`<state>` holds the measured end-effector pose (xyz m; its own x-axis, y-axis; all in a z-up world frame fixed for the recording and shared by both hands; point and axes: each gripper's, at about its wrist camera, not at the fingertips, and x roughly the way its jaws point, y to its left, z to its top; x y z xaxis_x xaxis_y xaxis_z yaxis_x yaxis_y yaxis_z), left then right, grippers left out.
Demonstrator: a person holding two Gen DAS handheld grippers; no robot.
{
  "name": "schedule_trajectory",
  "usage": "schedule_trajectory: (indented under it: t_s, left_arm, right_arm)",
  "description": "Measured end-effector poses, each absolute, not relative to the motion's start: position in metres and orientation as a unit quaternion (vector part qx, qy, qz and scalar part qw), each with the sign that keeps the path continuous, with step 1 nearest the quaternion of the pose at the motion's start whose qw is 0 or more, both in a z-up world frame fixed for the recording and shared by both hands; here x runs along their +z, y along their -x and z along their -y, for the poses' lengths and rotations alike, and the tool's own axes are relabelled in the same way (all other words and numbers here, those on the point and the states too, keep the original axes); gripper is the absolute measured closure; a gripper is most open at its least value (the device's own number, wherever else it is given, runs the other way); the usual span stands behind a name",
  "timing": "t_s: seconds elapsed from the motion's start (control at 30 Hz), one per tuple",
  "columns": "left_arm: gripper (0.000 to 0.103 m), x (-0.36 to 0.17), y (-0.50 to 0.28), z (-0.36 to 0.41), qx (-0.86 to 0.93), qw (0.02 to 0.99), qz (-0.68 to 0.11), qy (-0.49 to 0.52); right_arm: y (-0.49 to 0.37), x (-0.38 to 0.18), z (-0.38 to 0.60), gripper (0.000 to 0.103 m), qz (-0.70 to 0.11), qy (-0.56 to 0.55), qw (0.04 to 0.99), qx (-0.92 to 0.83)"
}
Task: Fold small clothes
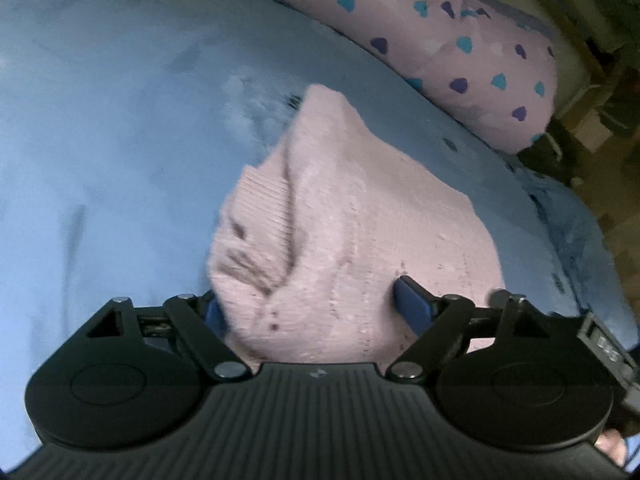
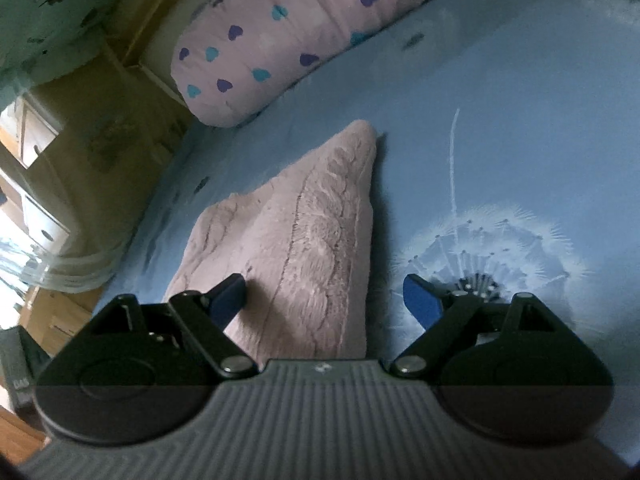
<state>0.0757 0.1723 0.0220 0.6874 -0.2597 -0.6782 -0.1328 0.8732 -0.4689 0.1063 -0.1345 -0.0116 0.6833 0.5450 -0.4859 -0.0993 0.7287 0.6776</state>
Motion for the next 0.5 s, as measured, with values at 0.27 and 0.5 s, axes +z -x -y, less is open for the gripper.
schedule_trajectory:
  t_s: [0.27, 0.5]
  left_arm:
    - [0.023, 0.013, -0.081, -0.171, -0.055, 0.881, -0.389, 0.262]
    - [0.052, 0.024, -0.076, -0.170, -0.078, 0.885, -0.380, 0.258]
  right_arm:
    - [-0.134, -0.025, 0.123, 0.014, -0.362, -0.322, 0.842, 0.238]
    - [-0.135, -0.015, 0.111, 0.049, -0.368, -0.305, 0.842, 0.252]
